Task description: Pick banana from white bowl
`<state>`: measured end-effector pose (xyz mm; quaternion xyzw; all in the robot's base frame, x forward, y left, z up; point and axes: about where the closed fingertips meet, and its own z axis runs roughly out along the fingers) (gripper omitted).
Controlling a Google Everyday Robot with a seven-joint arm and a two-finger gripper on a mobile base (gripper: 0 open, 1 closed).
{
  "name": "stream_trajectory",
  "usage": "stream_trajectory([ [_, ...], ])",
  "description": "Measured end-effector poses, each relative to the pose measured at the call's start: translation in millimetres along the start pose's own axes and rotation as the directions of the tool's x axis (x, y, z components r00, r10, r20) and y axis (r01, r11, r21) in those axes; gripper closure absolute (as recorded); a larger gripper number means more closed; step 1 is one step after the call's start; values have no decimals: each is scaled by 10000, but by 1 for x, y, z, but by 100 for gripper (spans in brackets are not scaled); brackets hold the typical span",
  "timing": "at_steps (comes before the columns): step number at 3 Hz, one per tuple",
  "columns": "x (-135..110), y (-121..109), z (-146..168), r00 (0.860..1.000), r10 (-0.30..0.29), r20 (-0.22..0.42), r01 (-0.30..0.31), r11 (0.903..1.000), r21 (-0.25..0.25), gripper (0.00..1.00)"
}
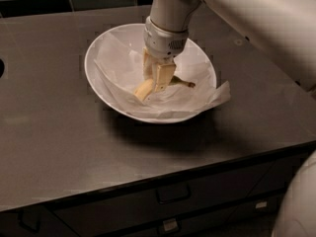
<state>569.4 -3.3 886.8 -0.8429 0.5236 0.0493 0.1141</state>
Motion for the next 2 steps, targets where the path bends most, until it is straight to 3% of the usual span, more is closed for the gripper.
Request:
stream_trajectory([
  [2, -7, 15, -47, 9991, 57, -421, -4, 9923, 1240, 100],
])
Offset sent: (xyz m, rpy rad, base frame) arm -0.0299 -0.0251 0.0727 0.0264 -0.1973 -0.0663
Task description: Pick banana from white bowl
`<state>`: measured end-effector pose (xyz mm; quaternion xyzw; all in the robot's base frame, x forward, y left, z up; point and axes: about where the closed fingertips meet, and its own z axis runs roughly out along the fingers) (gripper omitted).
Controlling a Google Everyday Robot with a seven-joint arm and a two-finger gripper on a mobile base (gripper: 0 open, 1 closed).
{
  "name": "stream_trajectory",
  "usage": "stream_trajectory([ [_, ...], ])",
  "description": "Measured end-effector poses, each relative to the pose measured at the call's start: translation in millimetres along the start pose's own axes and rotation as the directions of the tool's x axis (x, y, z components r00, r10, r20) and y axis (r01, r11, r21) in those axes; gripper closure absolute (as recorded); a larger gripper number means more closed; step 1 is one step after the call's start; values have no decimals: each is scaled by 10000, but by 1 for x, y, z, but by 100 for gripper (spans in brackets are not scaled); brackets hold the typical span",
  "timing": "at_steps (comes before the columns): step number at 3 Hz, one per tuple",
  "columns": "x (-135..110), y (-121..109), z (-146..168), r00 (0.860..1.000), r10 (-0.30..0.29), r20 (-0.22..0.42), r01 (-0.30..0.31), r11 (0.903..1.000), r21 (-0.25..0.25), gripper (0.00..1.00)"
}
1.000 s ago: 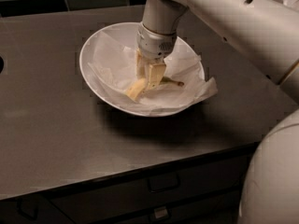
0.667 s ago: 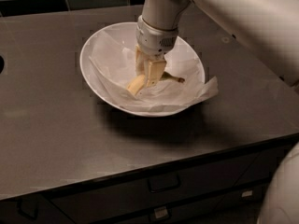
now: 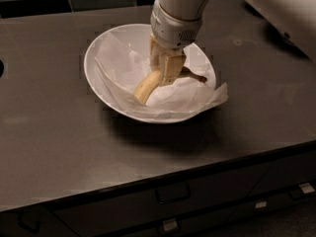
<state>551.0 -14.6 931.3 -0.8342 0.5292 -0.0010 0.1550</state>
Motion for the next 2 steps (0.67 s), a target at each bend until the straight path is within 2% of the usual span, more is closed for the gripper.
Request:
stream_trajectory([
  [1, 1, 6, -24, 10000, 54, -39, -51, 9972, 748, 100],
  [2, 2, 15, -50, 9999, 147, -90, -132, 9879, 1548, 100],
])
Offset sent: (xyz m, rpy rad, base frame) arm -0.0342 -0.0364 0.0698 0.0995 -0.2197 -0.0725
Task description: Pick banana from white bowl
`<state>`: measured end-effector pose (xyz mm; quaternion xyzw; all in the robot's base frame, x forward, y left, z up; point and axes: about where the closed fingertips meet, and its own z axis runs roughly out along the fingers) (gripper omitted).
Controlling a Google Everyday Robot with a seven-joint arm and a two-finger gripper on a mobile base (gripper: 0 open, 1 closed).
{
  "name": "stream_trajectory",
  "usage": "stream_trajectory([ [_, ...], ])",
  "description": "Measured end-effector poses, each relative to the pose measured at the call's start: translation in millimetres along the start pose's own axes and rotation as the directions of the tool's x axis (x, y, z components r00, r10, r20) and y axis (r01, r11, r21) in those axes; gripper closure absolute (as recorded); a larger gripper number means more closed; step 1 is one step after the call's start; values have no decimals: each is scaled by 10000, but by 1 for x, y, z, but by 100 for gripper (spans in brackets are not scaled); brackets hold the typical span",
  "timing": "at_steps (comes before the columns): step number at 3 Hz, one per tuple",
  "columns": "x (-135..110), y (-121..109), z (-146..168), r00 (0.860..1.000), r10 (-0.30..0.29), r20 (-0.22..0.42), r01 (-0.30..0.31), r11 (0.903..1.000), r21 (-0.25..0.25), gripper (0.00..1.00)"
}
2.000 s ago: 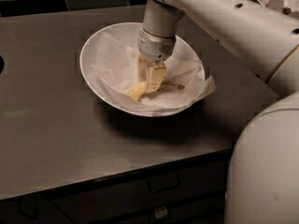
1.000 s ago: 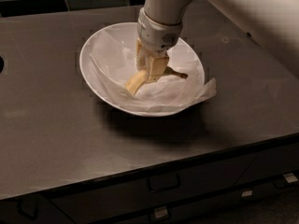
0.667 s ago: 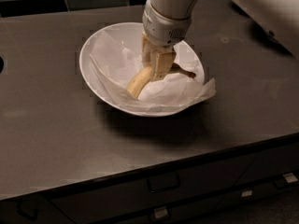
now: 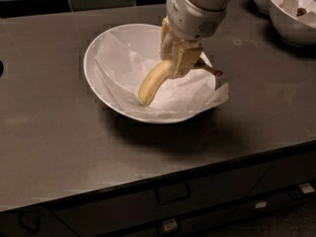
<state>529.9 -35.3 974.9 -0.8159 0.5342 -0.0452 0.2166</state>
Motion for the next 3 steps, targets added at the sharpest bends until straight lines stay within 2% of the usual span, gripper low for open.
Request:
stream_trajectory([
  [1, 2, 6, -26, 9999, 59, -93, -52, 9970, 776, 100],
  [3, 0, 20, -78, 9971, 260, -717, -111, 9795, 2011, 100],
])
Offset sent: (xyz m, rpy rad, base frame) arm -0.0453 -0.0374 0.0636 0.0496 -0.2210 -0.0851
